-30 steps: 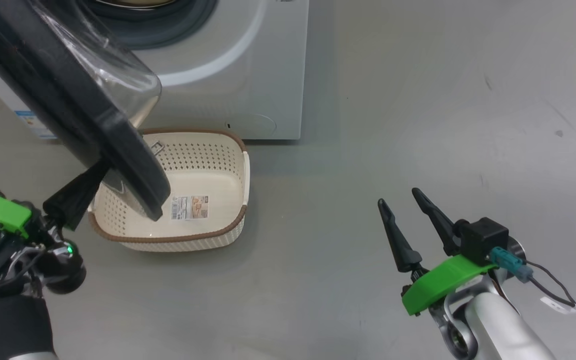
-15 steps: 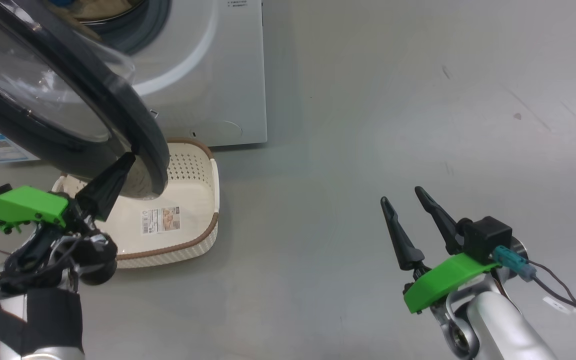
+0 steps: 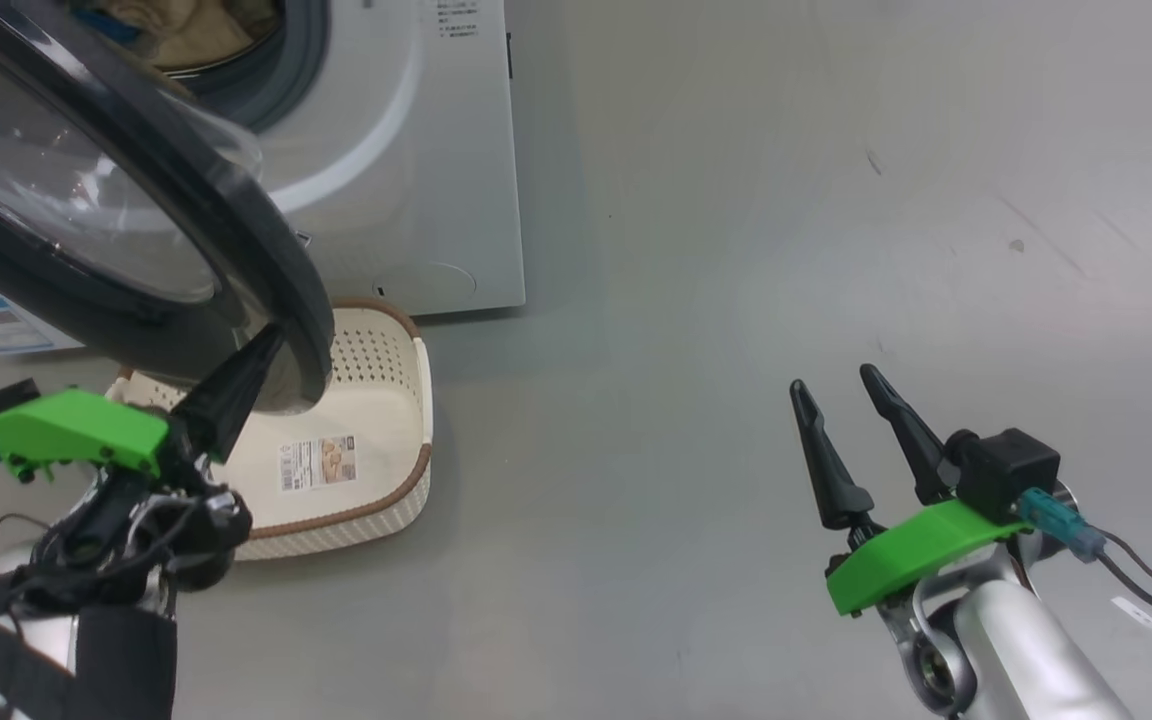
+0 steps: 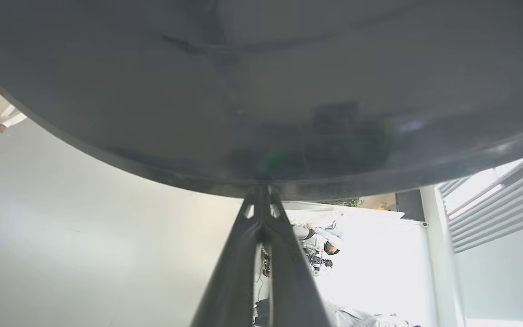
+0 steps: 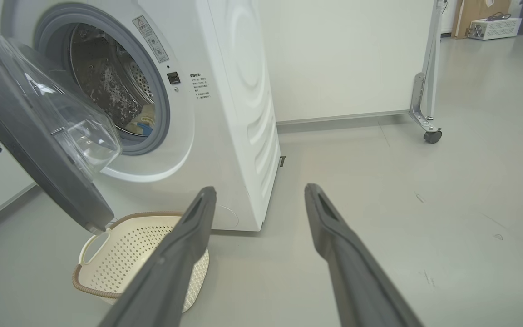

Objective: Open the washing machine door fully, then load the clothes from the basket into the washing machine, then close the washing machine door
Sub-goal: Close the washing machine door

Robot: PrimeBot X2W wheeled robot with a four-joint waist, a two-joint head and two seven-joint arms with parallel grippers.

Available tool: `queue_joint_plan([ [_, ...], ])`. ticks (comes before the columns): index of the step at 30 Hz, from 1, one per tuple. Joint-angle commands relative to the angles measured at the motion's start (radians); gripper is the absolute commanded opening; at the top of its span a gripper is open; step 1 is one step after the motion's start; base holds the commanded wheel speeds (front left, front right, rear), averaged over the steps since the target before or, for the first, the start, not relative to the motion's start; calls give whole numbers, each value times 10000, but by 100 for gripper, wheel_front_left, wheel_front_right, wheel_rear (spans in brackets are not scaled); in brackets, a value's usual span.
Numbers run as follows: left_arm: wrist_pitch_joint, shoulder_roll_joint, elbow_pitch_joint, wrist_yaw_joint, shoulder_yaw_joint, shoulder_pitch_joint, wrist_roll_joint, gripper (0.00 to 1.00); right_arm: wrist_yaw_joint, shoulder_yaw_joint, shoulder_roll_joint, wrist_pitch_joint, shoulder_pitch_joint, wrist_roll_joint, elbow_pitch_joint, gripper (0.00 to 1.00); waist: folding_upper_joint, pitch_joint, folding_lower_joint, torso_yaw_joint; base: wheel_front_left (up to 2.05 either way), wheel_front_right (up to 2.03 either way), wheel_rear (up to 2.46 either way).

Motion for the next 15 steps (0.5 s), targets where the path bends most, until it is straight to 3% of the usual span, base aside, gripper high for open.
queue_joint_plan([
  [1,-121,481,-529,-68,140,178,174,0,35,74,54,-67,-2,62,-341,100,0,-205,0,31,0,0,0],
  [8,-1289,956,-1874,-69,-501,1745,694,0,35,-233,55,-67,411,15,-462,100,0,-1027,0,66,0,0,0],
  [15,-3757,1650,-2788,-69,-1577,3060,1984,0,35,-360,56,-67,704,-45,-612,100,0,-1526,0,190,0,0,0],
])
